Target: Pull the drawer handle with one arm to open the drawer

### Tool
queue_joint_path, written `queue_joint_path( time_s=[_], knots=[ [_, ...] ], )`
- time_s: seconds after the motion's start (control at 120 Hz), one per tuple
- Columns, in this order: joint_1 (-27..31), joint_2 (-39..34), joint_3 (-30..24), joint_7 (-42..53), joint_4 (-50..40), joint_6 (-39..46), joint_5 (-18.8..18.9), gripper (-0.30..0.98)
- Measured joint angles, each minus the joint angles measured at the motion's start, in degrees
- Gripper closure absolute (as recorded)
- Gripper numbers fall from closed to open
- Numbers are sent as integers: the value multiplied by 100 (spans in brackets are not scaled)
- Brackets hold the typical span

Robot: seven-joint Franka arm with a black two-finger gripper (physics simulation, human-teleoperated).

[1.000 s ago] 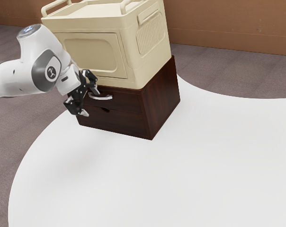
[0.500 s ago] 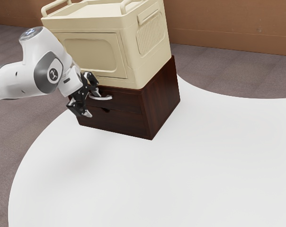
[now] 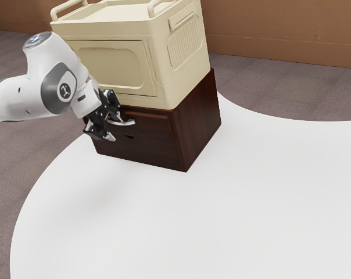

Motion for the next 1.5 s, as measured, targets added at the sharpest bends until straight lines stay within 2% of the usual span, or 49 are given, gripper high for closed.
queue_joint_path(
  time_s=[0.6,1.5],
  knots=[
    [-9,-98,2,8,10,-131,46,65],
    [19,-348,6,67,13,-1153,366,68]
  ],
)
